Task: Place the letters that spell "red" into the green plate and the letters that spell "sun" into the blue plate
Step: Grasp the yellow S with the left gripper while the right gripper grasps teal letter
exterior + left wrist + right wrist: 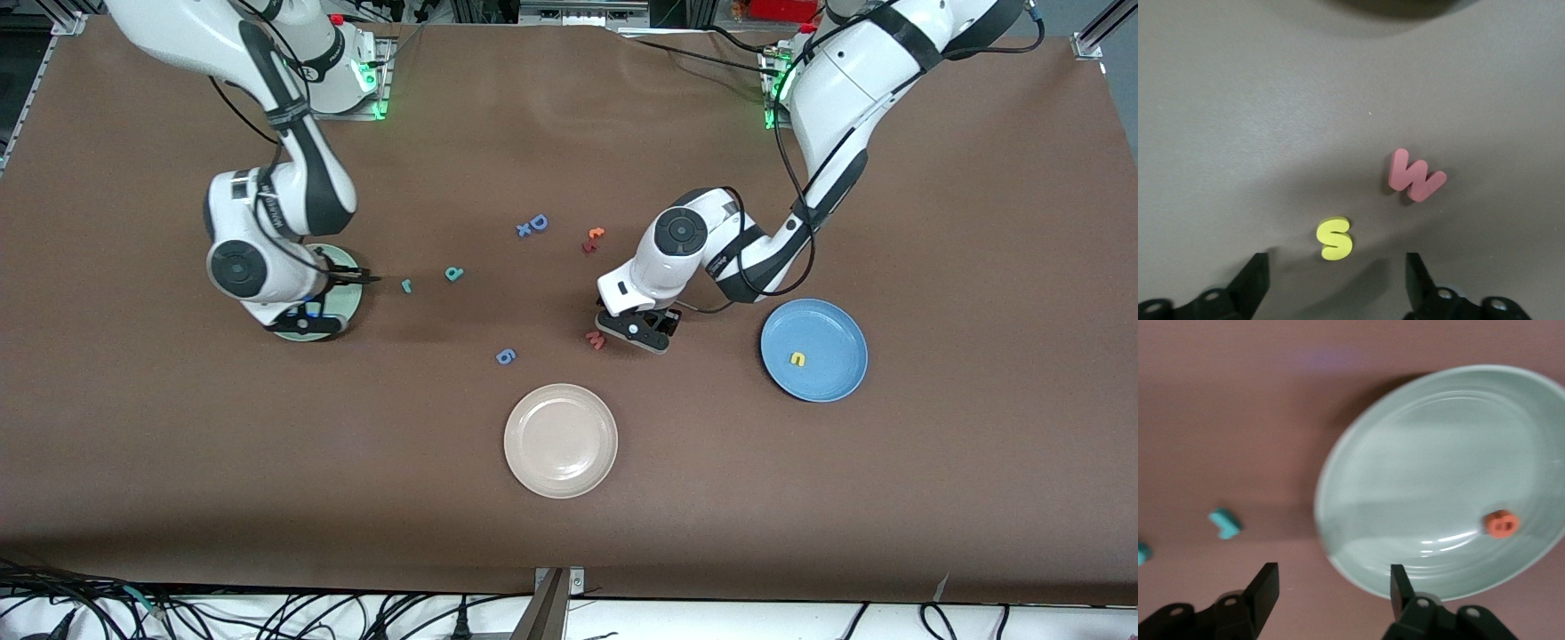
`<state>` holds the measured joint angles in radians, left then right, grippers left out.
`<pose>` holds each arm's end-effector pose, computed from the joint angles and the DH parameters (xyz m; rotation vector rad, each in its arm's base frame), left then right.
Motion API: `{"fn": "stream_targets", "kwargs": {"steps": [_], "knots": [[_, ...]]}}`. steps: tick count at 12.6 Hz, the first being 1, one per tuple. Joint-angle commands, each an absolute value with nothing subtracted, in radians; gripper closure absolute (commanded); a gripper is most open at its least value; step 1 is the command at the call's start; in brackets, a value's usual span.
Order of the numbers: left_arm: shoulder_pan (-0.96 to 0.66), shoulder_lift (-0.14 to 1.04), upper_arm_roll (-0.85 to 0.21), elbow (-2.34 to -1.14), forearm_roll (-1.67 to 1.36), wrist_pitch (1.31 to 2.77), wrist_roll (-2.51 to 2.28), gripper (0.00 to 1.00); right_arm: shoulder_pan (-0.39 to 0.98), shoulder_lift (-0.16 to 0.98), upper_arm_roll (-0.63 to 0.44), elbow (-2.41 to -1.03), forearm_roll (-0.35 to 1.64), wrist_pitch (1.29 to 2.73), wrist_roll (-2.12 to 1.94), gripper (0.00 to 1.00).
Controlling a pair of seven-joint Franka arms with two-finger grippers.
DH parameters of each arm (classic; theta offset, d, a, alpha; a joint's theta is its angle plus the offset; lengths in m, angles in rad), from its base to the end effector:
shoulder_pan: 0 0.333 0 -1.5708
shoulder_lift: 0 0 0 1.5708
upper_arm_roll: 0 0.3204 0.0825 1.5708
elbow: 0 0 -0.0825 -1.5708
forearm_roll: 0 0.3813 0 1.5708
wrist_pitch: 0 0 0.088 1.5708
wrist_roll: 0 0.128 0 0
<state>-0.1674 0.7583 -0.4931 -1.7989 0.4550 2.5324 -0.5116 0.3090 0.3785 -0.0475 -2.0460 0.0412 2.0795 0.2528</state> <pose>0.5331 -0.3891 0.1572 2.9841 -0.5802 0.0818 0.5281 0.1441 0.2171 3.0246 -0.0262 -0.5142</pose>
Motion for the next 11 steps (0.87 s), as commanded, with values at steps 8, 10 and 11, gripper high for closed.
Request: {"fn": "stream_targets", "kwargs": {"steps": [8,10,11], "knots": [[-0.143,0.784,-0.462,-1.756,0.592,2.56,-0.526,1.0,0.305,0.489,0.06,-2.042,0.074,2.247,0.399,0.5],[-0.109,0.769,-0.468,-1.756,0.592,2.55,-0.519,1.0,0.307,0.495,0.061,-2.04,0.074,2.253,0.397,0.51],[-0.083,0.759,-0.475,-1.761,0.594,2.545,-0.517,1.0,0.307,0.499,0.067,-2.04,0.074,2.266,0.397,0.51]]}}
